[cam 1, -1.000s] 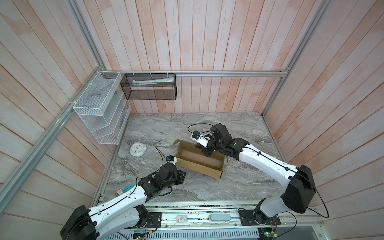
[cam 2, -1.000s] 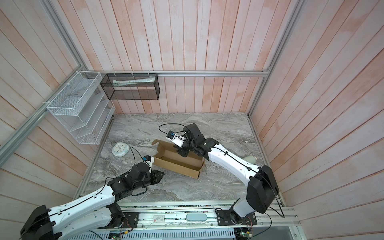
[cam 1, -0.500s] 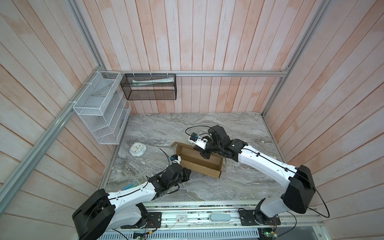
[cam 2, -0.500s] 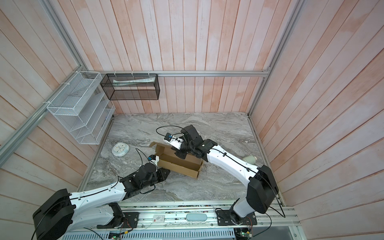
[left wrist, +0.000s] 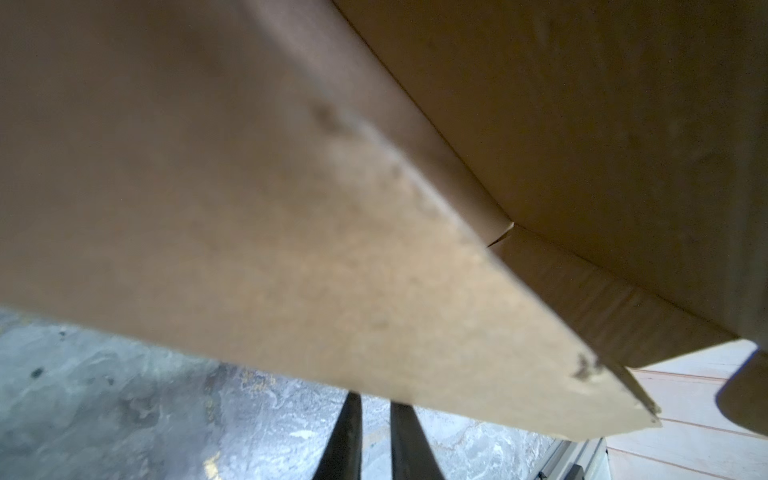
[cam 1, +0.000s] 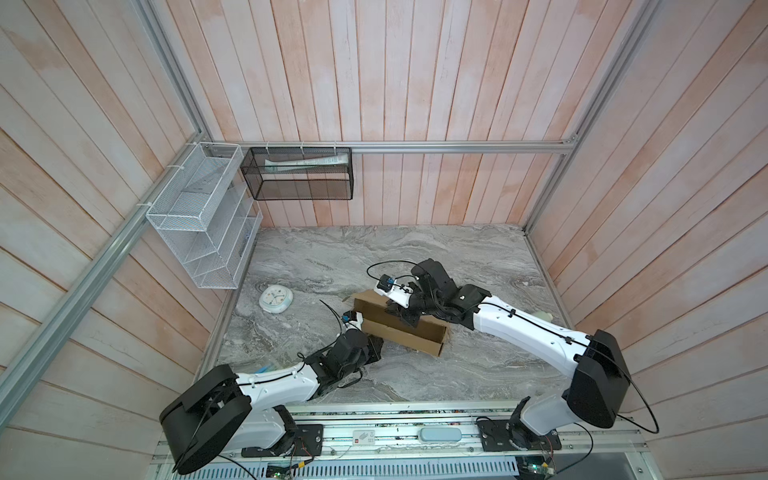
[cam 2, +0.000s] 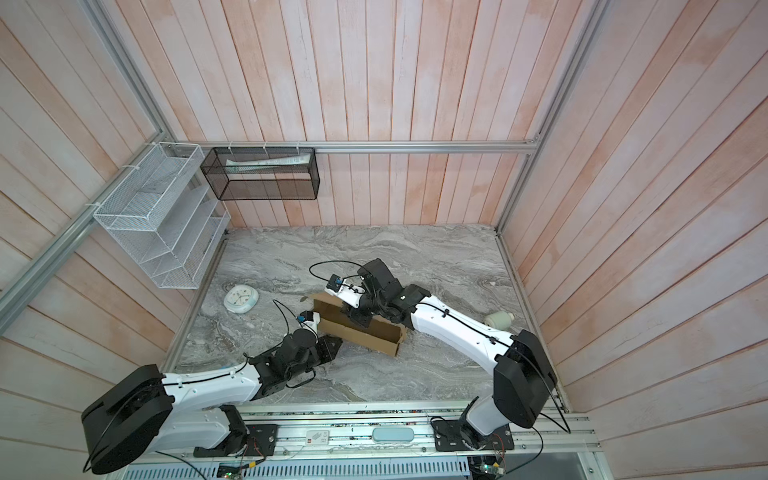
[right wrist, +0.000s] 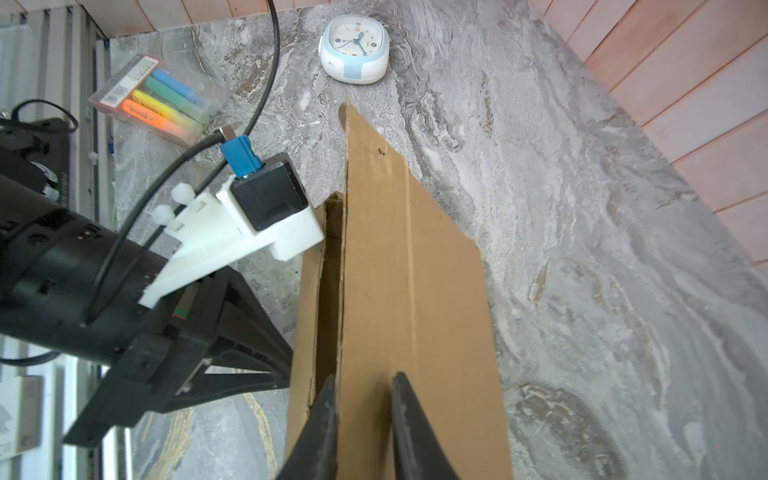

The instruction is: Fold the paper box

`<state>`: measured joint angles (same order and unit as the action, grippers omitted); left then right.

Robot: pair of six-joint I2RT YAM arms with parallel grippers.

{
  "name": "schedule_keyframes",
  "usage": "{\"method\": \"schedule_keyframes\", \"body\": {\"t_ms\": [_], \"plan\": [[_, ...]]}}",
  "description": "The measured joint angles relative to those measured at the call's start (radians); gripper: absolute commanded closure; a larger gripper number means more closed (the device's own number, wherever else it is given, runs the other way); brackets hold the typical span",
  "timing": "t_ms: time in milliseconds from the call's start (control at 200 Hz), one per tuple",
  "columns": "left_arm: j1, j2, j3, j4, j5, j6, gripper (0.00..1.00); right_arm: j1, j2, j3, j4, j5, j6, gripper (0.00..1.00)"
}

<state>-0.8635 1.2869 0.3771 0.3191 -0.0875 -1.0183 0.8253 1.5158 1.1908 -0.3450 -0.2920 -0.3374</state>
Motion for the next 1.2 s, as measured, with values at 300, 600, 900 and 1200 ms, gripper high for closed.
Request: {"method": "schedule_keyframes", "body": {"t_ms": [300, 600, 900, 1200], "plan": [[-0.002, 0.048, -0.01, 0.069, -0.007, 0.0, 0.85, 0.003, -0.044, -0.068, 0.005, -0.051, 0.061, 0.53], [-0.019, 0.013, -0.06, 0.08, -0.026, -0.012, 0.86, 0.004, -0.113, -0.132, 0.046, -0.092, 0.111, 0.5], [-0.051, -0.242, -0.126, -0.068, -0.074, -0.027, 0.86, 0.005, -0.219, -0.236, 0.179, -0.004, 0.269, 0.5], [-0.051, -0.529, -0.146, -0.335, -0.134, -0.006, 0.83, 0.005, -0.321, -0.335, 0.249, 0.244, 0.541, 0.42]]}}
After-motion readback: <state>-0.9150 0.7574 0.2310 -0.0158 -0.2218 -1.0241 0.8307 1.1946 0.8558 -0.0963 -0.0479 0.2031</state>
